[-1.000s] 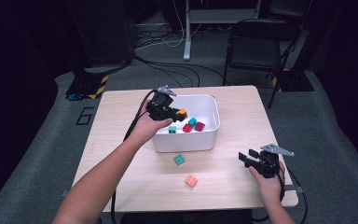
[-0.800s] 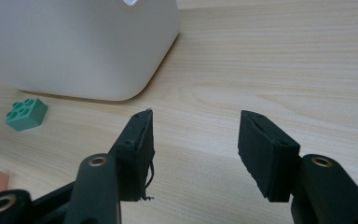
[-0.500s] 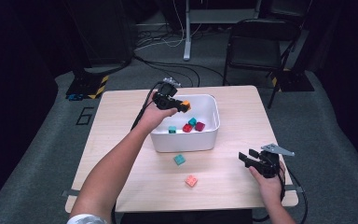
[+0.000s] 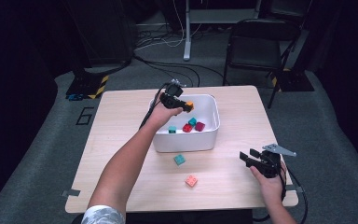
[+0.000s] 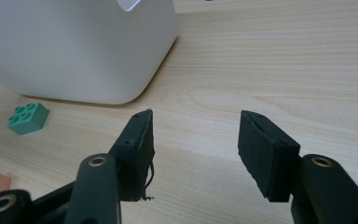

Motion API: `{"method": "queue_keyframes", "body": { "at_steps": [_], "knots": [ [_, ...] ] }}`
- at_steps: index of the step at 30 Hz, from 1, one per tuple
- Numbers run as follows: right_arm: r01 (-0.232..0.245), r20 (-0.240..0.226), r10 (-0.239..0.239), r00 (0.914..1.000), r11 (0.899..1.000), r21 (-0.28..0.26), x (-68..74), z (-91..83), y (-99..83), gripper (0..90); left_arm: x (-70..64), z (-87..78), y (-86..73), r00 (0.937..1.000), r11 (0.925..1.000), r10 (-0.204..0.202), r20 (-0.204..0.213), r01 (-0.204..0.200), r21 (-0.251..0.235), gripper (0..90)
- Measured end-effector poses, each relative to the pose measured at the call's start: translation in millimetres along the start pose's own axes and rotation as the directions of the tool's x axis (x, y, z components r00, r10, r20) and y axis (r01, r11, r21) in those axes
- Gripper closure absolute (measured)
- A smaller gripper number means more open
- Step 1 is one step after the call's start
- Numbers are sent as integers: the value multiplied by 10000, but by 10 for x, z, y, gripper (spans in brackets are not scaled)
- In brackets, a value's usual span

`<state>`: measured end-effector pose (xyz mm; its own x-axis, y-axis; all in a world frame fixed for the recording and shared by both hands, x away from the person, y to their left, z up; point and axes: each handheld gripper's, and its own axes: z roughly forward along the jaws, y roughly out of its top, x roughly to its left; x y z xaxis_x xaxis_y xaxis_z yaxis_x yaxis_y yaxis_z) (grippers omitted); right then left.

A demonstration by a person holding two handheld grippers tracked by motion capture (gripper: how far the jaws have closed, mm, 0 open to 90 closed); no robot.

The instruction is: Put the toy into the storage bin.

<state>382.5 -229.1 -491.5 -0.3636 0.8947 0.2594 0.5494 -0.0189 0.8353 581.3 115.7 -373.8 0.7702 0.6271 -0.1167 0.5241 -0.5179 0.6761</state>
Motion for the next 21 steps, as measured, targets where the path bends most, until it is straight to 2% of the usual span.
{"method": "queue_keyframes", "body": {
  "at_steps": [4,10,16,17,21],
  "knots": [
    [-4,-42,4,10000,10000,-22,-1,-1,2,450,-20,49,-6,9999,9999,7,-117,-5,172,672],
    [9,-65,-9,10000,10000,-6,10,10,2,450,-53,10,4,9995,9998,-175,-263,175,-10,625],
    [-32,-98,32,9999,10000,7,4,12,0,450,-52,-138,-2,9995,9999,-78,-322,74,-127,621],
    [-71,-91,71,9999,10000,5,2,11,-1,450,-77,-231,-15,9993,9996,-21,-370,11,-271,621],
    [-190,-116,191,9998,9998,35,-6,15,-6,450,-130,-361,-30,9993,9991,23,-367,-38,-422,612]
  ]
}}
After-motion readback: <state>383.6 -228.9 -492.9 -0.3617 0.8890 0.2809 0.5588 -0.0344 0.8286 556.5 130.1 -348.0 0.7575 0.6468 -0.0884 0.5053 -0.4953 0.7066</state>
